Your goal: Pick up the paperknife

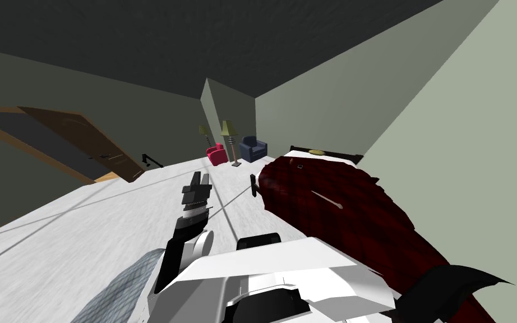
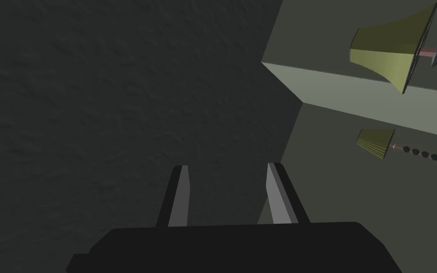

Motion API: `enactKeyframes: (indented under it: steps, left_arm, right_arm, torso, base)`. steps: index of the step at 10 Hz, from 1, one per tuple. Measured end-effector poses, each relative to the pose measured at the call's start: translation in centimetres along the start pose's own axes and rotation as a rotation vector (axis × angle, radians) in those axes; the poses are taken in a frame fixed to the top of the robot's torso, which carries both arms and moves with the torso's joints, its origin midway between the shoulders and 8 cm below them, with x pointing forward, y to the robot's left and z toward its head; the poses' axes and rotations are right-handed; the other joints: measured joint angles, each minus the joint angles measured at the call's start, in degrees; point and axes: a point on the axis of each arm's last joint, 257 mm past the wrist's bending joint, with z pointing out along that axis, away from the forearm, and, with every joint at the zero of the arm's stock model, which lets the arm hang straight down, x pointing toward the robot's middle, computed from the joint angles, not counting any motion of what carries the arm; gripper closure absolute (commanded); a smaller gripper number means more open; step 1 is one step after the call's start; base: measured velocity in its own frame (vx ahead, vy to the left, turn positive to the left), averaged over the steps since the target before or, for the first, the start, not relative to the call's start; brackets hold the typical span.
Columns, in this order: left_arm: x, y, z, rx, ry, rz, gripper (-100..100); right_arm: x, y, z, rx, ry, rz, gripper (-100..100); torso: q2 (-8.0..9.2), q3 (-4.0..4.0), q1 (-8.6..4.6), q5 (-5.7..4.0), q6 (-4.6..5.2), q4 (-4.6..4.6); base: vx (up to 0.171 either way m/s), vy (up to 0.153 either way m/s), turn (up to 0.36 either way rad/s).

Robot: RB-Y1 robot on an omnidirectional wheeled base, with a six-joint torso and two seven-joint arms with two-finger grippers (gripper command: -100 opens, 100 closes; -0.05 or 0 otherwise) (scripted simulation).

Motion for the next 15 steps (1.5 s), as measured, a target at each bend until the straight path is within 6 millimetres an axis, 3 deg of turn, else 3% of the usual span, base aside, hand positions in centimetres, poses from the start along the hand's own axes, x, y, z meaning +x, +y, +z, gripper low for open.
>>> enactKeyframes:
  steps: [4,5,8,15]
  left_arm:
    - [0.0,0.0,0.0,0.0,0.0,0.0,0]
    - [0.0,0.0,0.0,0.0,0.0,0.0,0]
    - [0.0,0.0,0.0,0.0,0.0,0.0,0]
    - [0.0,0.0,0.0,0.0,0.0,0.0,0]
  right_arm:
    - [2.4,-7.5,-3.4,0.141,0.096,-0.099,-100]
    - [2.8,-8.6,-4.4,0.167,0.115,-0.117,-100]
    - [3.7,-14.3,-8.7,0.279,0.194,-0.202,-100]
    - [3.3,-22.1,-17.6,0.445,0.343,-0.376,-100]
  torso:
    - [-0.18,-0.1,-0.05,-0.01,-0.01,-0.03]
    - [-0.15,-0.09,-0.08,-0.02,0.03,-0.03]
    - [-0.18,-0.1,-0.17,-0.04,0.0,-0.03]
    - [-0.18,-0.11,-0.3,-0.09,0.03,-0.03]
  base:
    - [0.072,0.006,0.129]
    - [0.083,-0.01,0.179]
    - [0.074,-0.032,0.116]
    - [0.083,-0.063,0.146]
